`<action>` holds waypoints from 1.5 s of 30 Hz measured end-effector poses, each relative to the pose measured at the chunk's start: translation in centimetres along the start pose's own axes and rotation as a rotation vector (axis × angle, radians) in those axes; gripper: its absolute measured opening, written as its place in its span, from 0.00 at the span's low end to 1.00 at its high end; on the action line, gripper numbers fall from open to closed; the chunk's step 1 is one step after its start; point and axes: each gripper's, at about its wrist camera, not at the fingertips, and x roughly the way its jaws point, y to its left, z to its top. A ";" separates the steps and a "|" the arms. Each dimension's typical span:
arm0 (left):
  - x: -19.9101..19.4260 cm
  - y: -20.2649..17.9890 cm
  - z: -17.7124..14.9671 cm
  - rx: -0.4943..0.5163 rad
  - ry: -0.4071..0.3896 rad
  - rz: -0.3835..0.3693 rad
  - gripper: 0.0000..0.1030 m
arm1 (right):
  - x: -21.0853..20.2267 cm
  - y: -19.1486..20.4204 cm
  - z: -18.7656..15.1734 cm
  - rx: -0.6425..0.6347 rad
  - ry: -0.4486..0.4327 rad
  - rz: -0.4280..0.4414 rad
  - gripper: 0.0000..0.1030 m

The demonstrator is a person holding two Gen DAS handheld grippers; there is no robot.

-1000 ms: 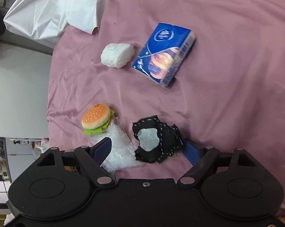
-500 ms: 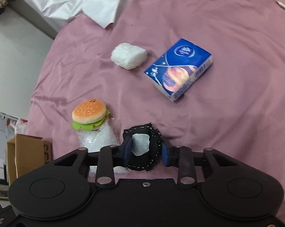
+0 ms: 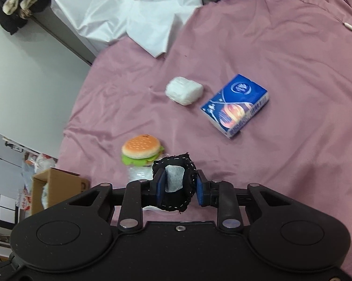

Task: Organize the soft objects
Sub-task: 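Carry the fabric patch and black pouch over the box with both tools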

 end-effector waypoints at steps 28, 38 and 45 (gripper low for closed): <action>-7.1 2.7 2.7 -0.002 -0.176 -0.005 0.19 | -4.4 8.0 -2.8 -0.228 -0.130 0.290 0.26; -8.6 6.0 4.0 -0.027 -0.205 0.018 0.19 | -4.3 9.5 -3.5 -0.231 -0.142 0.321 0.26; -8.7 8.3 4.9 -0.040 -0.204 0.027 0.19 | -3.7 11.4 -4.4 -0.244 -0.130 0.337 0.26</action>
